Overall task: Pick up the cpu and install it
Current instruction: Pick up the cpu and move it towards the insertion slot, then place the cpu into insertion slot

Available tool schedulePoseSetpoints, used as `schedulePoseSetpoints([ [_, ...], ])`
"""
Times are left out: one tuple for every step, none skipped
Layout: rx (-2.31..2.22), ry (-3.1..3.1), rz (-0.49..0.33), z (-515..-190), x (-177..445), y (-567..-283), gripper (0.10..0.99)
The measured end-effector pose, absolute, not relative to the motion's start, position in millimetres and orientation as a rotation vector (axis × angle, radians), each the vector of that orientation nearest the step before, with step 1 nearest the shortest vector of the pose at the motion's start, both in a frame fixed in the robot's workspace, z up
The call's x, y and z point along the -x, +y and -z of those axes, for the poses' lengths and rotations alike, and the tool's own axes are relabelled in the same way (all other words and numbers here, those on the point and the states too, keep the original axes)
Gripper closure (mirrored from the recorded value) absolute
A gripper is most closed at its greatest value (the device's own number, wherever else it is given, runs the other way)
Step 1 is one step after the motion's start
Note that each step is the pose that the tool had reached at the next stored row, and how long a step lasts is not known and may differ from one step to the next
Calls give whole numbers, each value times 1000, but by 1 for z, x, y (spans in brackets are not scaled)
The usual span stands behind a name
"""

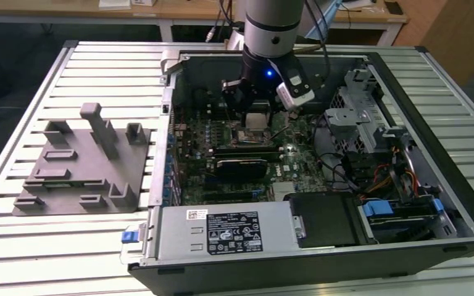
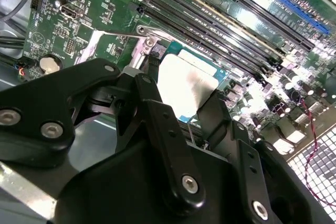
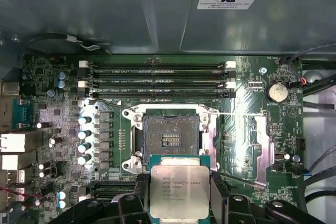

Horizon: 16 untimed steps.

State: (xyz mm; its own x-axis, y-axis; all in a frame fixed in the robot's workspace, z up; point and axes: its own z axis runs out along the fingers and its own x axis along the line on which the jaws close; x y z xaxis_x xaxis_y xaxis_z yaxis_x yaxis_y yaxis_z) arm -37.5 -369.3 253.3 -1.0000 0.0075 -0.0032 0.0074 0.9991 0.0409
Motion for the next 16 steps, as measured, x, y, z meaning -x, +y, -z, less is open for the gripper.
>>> schedulePoseSetpoints([
  [-12, 3138, -64, -253, 37, -369, 541],
  [-12, 3138, -64, -253, 37, -369, 541],
  [-12, 3138, -64, -253, 37, -369, 541],
  [-12, 3138, -64, -253, 37, -369, 541],
  [-12, 3138, -64, -253, 37, -369, 541],
  [-12, 3138, -64, -253, 37, -369, 541],
  [-12, 3138, -64, -253, 37, -369, 541],
  [-12, 3138, -64, -253, 37, -369, 541],
  [-12, 3138, -64, -253, 37, -369, 541],
  [-12, 3138, -64, -253, 37, -369, 541],
  [-12, 3138, -64, -253, 37, -369, 541],
  [-12, 3138, -64, -253, 37, -369, 541],
  [-12, 3138, -64, -253, 37, -369, 541],
  [-17, 3138, -64, -253, 37, -369, 541],
  [-29, 3137, -64, -253, 37, -369, 541],
  [-50, 3137, -64, -252, 37, -369, 541],
])
